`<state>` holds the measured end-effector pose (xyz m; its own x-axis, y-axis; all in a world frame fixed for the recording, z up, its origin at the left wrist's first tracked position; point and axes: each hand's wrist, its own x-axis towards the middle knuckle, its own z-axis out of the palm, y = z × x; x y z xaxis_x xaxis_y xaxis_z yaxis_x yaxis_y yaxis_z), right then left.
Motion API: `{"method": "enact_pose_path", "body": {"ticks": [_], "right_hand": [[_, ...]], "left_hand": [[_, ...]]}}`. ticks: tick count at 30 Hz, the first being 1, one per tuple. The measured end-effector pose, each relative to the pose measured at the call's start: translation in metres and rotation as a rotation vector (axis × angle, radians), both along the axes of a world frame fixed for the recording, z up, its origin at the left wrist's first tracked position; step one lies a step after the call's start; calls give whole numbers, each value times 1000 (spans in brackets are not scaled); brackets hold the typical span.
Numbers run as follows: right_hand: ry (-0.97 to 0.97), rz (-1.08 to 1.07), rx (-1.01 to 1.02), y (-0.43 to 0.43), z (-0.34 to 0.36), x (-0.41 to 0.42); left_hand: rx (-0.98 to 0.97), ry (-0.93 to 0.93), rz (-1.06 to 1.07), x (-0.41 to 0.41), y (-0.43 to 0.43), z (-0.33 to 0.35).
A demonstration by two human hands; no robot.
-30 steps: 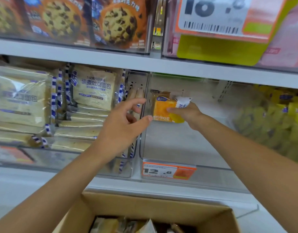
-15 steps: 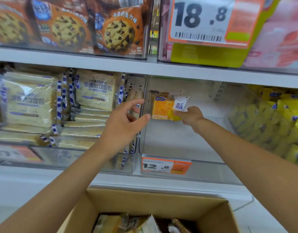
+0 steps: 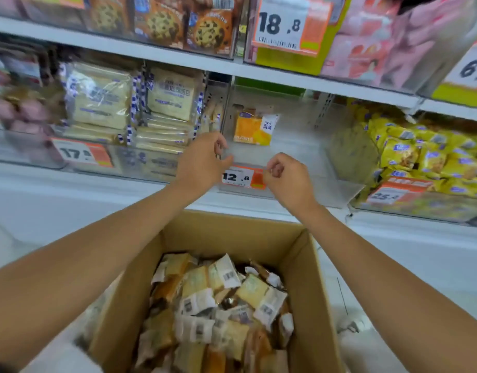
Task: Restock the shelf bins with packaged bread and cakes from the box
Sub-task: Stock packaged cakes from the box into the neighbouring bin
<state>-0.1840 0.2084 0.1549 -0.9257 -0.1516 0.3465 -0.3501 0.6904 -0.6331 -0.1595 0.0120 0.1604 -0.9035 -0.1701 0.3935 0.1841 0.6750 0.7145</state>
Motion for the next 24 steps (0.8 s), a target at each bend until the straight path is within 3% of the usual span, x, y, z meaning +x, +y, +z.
{"method": "enact_pose_path", "body": {"ticks": [6,12,14,18,24], "right_hand": [[-523,241,274,30,-127,60],[-858,131,570,71,-268,89],[-872,134,711,77,-299,99],[-615,129,925,75,-324,110],[-663,121,809,63,-283,92]], "left_hand": [[125,-482,-59,78,-6,-94],[181,-687,56,113,-25,-178],[155,-733,34,115,-22,-190],[138,-783,-9,121,-22,-207],[127,-865,-40,126,-26,-213]]}}
